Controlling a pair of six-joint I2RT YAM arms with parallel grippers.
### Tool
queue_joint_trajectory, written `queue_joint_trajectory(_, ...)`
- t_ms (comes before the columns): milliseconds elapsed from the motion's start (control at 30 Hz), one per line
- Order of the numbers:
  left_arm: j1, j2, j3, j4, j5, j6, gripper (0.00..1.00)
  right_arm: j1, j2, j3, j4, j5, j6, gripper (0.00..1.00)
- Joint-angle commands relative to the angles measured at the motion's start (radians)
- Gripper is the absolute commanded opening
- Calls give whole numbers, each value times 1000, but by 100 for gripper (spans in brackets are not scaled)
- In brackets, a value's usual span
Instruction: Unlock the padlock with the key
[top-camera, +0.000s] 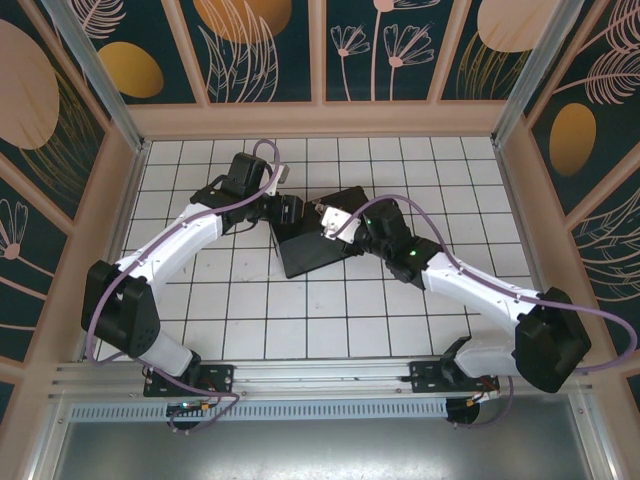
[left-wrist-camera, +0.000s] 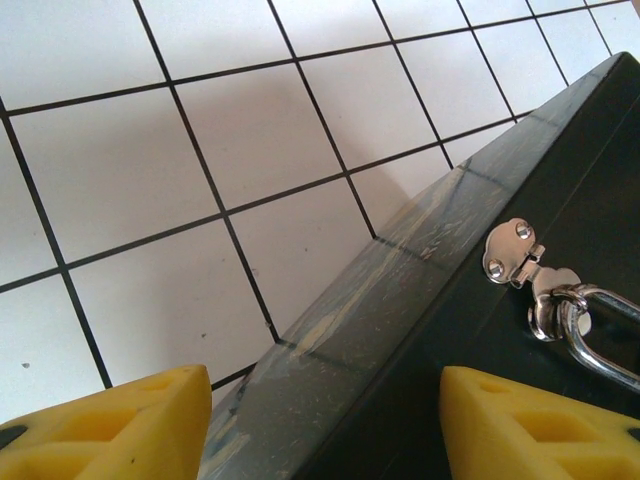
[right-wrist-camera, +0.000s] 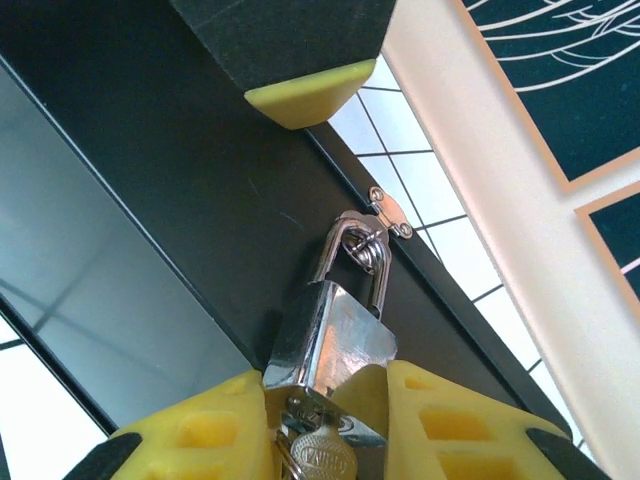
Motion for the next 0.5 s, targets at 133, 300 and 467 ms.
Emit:
queue_joint_trajectory(133,0,25,-20,-47,12,18,61,-52,-67,-21,117,-88,202,24)
queue_joint_trajectory(300,-11,21,-9,-55,9,17,61,-58,-61,-41,167,-108,275,25)
queue_joint_trajectory(467,-12,16,3,-70,-9,17,61,-105,-37,-17,137,-78,378,32)
